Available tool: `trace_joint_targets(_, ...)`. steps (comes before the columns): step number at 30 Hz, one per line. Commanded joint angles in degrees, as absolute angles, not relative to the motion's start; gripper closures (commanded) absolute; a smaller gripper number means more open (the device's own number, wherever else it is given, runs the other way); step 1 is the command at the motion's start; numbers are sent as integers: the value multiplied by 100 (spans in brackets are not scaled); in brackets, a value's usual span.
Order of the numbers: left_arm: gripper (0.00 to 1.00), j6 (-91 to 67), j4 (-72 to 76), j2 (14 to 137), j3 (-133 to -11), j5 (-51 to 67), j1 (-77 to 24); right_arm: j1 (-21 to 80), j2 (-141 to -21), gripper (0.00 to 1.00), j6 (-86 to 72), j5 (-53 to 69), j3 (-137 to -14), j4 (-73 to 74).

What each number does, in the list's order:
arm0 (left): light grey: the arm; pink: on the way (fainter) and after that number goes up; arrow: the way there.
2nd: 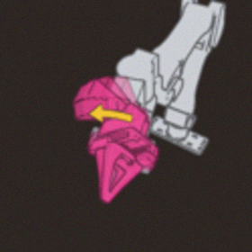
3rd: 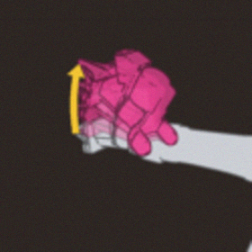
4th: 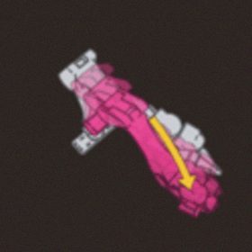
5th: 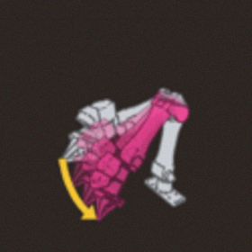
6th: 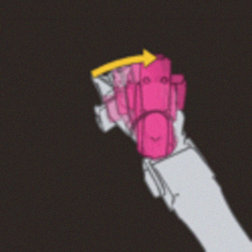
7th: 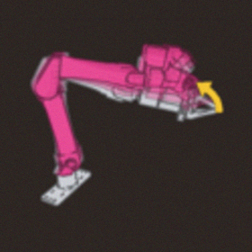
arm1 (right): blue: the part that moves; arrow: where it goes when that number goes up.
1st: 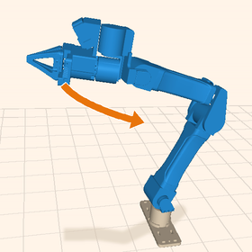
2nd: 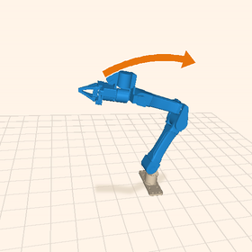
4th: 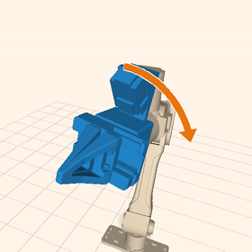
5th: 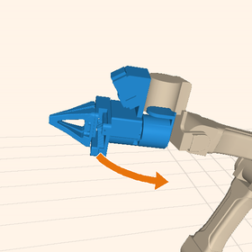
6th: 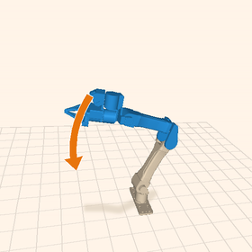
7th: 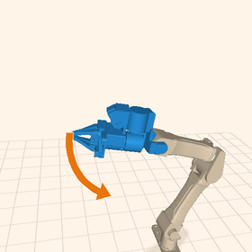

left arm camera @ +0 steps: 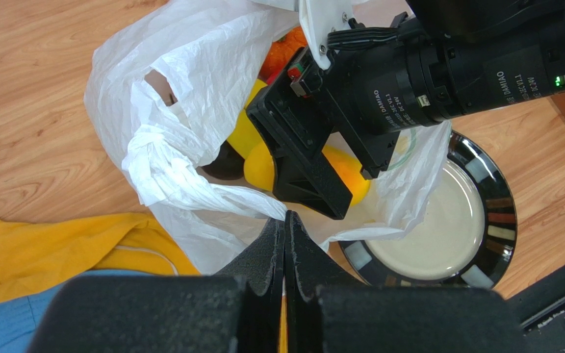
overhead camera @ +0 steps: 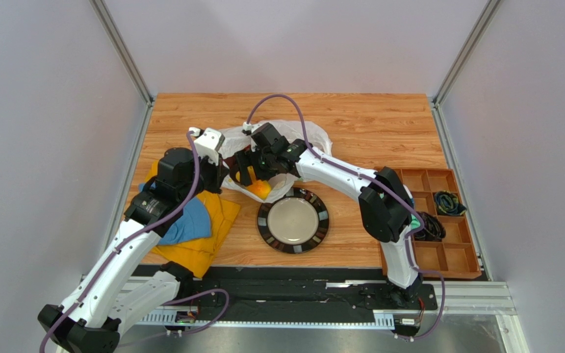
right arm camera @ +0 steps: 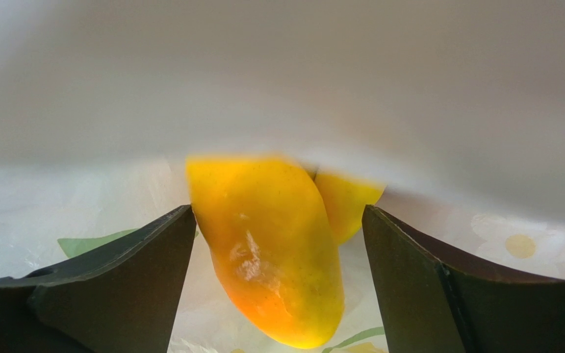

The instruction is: Place the fruits into the plastic bag

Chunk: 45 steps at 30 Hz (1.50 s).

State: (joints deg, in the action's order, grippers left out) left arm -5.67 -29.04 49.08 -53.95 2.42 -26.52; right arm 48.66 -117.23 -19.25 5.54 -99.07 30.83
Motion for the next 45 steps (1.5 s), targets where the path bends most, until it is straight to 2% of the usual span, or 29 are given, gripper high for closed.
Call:
trace_joint_targets(1, 100, -589, -2839, 4887, -5634, 211, -2663, 4860, -11269, 11, -1846, 396, -10037, 3024)
trace_joint_targets(7, 100, -589, -2848, 4869, -5634, 185, -2663, 4860, -10653, 12, -1732, 97, -9642, 2997)
trace_joint_targets(13, 100, -598, -2848, 4834, -5634, 105, -2663, 4860, -9327, 14, -1591, 9, -8914, 3093)
trace_joint_targets(18, 100, -606, -2856, 4852, -5634, 123, -2663, 4860, -7818, 14, -1538, -702, -8210, 3287)
trace_joint_targets(24, 100, -606, -2848, 4869, -5625, 114, -2663, 4747, -6725, 14, -1634, -1949, -7603, 3910)
trace_joint_targets(29, 100, -615, -2848, 4895, -5625, 123, -2663, 4159, -6495, 16, -1837, -1557, -7085, 3947)
trace_joint_targets(36, 100, -606, -2848, 4939, -5616, 79, -2663, 3991, -6732, 18, -1802, -1143, -6768, 3640)
trace_joint_targets(39, 100, -615, -2830, 4983, -5625, 62, -2663, 3771, -6908, 30, -1662, -609, -6601, 3088)
trace_joint_targets(40, 100, -615, -2813, 5027, -5625, 53, -2663, 3718, -6960, 43, -1574, -485, -6653, 2981)
trace_joint_targets(42, 100, -668, -2795, 5132, -5747, 9, -2663, 3551, -7188, 60, -1451, -178, -6872, 2805)
trace_joint_targets(43, 100, -720, -2830, 5333, -5861, -174, -2654, 3499, -7303, 92, -1346, -141, -7073, 2821)
trace_joint_targets(44, 100, -869, -2926, 5439, -6228, -211, -2628, 3368, -7417, 100, -1293, -88, -7641, 2873)
trace_joint_targets(45, 100, -966, -2996, 5580, -6466, -263, -2602, 3314, -7688, 100, -1214, 112, -7951, 2970)
